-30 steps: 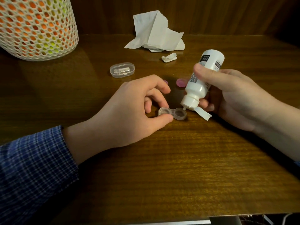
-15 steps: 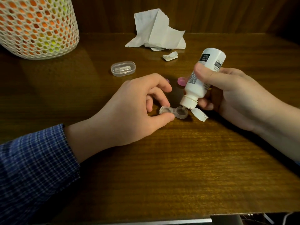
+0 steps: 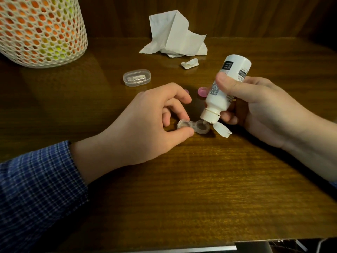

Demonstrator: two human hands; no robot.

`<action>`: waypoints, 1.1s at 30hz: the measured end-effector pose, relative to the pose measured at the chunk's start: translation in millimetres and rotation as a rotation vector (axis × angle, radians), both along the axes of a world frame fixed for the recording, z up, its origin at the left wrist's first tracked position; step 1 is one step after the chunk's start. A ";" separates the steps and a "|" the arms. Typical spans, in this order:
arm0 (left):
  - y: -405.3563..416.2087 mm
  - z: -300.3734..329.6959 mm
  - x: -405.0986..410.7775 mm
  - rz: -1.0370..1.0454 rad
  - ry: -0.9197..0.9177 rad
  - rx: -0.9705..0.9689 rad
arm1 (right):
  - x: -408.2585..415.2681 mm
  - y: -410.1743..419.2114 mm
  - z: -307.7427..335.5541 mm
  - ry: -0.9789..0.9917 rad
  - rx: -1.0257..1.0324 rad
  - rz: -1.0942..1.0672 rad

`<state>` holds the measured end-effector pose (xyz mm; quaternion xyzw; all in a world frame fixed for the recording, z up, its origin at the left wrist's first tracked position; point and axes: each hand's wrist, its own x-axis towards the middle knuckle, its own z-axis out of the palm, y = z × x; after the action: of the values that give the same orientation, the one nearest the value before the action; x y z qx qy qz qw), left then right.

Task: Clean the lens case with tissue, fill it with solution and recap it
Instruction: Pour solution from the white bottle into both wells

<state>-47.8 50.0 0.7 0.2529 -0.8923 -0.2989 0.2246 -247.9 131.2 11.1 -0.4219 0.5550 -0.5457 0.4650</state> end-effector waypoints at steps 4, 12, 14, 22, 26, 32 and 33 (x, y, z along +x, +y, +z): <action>0.1 -0.5 -0.3 -0.003 0.002 0.002 | 0.4 0.4 -0.8 0.012 -0.002 -0.004; 0.9 -0.3 -0.5 0.000 -0.006 0.008 | -2.7 -0.1 -2.9 0.012 -0.009 0.002; 0.8 0.1 -0.5 -0.001 -0.005 0.014 | -4.1 -0.3 -3.1 0.015 -0.005 0.000; 0.3 -0.1 -1.0 -0.001 -0.009 0.013 | -4.6 0.6 -3.0 0.026 -0.006 -0.007; -0.1 -0.3 -0.9 -0.001 -0.003 0.018 | -4.9 1.0 -1.9 0.027 0.004 -0.011; -0.9 0.0 -0.9 -0.002 0.005 0.025 | -7.5 -4.2 1.6 -0.169 0.076 -0.105; -0.9 -0.3 -0.9 -0.001 0.004 0.028 | -7.8 -4.8 2.8 -0.195 0.086 -0.121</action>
<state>-48.7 49.1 0.4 0.2551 -0.8877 -0.3120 0.2227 -255.8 126.3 13.9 -0.3125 0.5544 -0.5868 0.5006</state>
